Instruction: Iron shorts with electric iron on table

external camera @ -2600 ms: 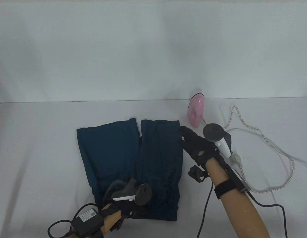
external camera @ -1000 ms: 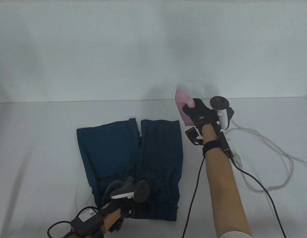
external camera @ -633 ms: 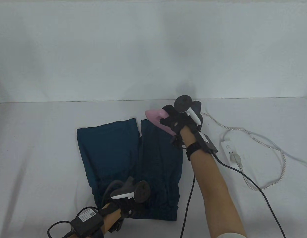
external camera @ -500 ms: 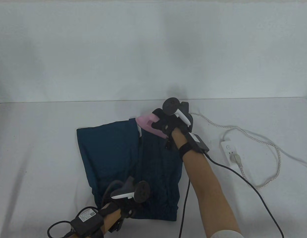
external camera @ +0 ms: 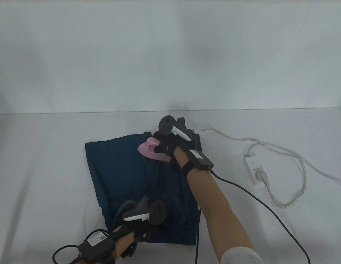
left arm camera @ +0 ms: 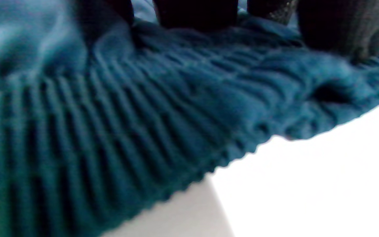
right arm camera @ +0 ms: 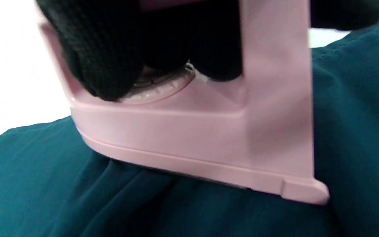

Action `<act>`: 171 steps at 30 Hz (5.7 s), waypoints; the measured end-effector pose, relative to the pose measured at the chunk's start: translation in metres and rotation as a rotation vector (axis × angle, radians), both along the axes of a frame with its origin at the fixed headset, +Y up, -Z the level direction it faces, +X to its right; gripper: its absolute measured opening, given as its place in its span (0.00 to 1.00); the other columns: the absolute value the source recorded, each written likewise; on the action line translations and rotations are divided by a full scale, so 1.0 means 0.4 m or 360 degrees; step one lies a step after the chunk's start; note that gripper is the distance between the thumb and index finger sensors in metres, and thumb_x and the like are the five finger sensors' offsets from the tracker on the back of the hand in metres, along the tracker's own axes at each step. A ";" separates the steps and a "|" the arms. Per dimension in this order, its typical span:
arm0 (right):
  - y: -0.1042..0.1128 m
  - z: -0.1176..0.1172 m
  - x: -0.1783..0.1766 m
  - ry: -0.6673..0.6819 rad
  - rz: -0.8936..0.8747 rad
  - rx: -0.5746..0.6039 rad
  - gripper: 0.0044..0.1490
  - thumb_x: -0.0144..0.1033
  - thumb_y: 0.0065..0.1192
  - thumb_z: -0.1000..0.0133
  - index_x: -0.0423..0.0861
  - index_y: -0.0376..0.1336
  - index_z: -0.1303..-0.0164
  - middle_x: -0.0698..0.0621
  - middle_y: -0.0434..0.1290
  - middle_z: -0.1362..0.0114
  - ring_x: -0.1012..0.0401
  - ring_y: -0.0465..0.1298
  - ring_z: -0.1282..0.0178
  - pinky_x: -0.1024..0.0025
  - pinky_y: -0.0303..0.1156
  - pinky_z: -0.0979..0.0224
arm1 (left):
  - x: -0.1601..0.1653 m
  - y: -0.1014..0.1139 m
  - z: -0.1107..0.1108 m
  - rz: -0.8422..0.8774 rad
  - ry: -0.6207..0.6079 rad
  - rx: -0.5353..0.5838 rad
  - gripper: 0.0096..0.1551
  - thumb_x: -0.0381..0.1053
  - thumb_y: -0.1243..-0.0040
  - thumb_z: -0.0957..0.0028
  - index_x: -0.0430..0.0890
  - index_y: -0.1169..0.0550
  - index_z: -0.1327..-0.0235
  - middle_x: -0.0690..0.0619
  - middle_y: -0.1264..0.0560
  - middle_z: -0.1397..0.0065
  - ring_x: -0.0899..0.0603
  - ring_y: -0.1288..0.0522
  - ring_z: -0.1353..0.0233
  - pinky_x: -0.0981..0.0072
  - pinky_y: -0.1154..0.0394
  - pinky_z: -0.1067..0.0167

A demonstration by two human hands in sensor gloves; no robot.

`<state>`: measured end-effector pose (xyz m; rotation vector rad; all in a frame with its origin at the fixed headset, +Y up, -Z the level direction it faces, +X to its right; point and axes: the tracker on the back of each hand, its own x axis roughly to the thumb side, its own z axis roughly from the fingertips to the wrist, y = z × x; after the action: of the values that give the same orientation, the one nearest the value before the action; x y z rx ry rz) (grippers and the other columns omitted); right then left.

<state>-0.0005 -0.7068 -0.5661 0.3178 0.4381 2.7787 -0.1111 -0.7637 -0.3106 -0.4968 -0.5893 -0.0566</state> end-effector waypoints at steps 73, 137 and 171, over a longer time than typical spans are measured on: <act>-0.001 0.078 -0.023 0.0135 0.0092 0.0100 0.38 0.51 0.79 0.55 0.67 0.64 0.34 0.63 0.78 0.46 0.62 0.80 0.47 0.52 0.77 0.53 | 0.000 0.000 0.003 -0.0004 0.0011 0.0001 0.43 0.70 0.40 0.55 0.70 0.41 0.25 0.62 0.46 0.19 0.48 0.42 0.23 0.39 0.41 0.25; 0.002 0.139 0.043 0.0087 0.0072 0.0130 0.38 0.51 0.79 0.55 0.67 0.63 0.34 0.63 0.78 0.45 0.62 0.80 0.47 0.52 0.77 0.52 | 0.003 0.000 0.003 -0.0018 0.0016 0.0004 0.43 0.70 0.40 0.55 0.70 0.42 0.24 0.61 0.46 0.19 0.48 0.42 0.23 0.39 0.41 0.25; 0.007 0.200 0.321 -0.0094 0.0274 0.0094 0.38 0.52 0.79 0.54 0.68 0.63 0.33 0.63 0.78 0.45 0.62 0.81 0.47 0.53 0.77 0.53 | 0.004 0.000 0.003 -0.0021 0.0015 0.0003 0.43 0.70 0.40 0.55 0.70 0.42 0.25 0.61 0.46 0.19 0.48 0.42 0.23 0.39 0.41 0.25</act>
<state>0.1279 -0.7040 -0.4862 0.2205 0.3864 2.9642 -0.1094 -0.7639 -0.3094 -0.4989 -0.5768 -0.0674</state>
